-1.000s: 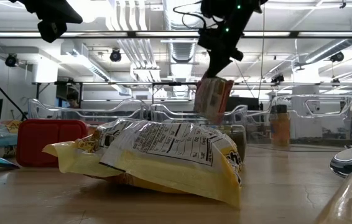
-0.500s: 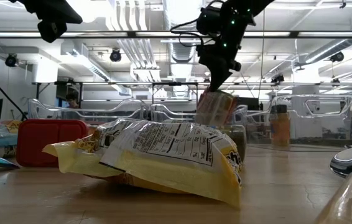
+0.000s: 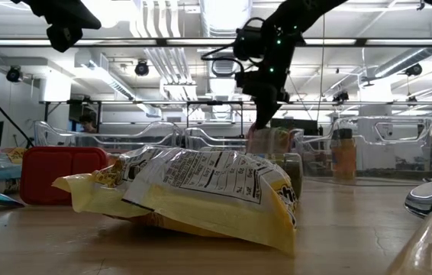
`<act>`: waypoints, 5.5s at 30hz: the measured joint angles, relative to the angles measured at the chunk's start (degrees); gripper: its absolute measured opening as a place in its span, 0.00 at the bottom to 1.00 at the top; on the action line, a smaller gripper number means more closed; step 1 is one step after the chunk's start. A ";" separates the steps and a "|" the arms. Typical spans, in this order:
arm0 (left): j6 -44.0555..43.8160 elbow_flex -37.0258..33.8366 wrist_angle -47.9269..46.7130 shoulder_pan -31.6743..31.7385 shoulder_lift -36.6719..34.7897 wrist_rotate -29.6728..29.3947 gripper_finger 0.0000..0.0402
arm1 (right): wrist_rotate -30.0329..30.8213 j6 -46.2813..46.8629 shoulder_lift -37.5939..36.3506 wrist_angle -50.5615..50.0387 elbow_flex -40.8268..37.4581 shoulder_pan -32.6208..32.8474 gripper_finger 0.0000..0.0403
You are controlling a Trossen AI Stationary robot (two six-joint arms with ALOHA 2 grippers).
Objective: Pick & Place Food Item
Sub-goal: Put the green noodle pack into the middle transparent bin, then put the purple spoon into the left transparent bin
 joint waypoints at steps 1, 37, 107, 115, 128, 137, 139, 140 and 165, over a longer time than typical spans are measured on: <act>-0.01 0.00 0.00 0.00 0.00 0.00 0.05 | -0.50 -0.06 0.32 0.11 0.00 0.00 0.02; -0.03 0.00 -1.10 0.02 0.00 0.00 0.05 | -13.84 2.08 1.26 -0.72 -4.77 0.64 0.02; -1.14 3.67 -3.79 -3.70 3.48 16.21 0.05 | -19.09 16.13 -19.37 13.55 -5.28 5.60 0.57; -5.21 3.87 -11.79 -5.97 7.57 16.07 0.07 | -17.35 26.05 -34.19 23.28 -18.72 8.59 0.57; -7.71 8.26 -14.82 -14.84 26.97 18.04 0.38 | -6.53 31.90 -48.58 23.91 -31.89 16.34 0.57; -14.19 15.75 -16.21 -25.99 37.99 9.43 0.40 | -6.95 30.82 -52.51 18.02 -33.46 17.35 0.57; -19.49 15.73 -16.37 -27.76 39.29 8.90 0.40 | -6.95 30.37 -53.19 17.77 -33.42 17.38 0.57; -22.22 15.45 -15.97 -28.64 39.78 8.83 0.40 | -6.91 30.35 -53.45 17.63 -33.29 17.50 0.57; -30.56 13.04 -7.43 -39.95 55.68 4.97 0.40 | -3.82 30.46 -57.59 16.59 -32.28 17.51 0.57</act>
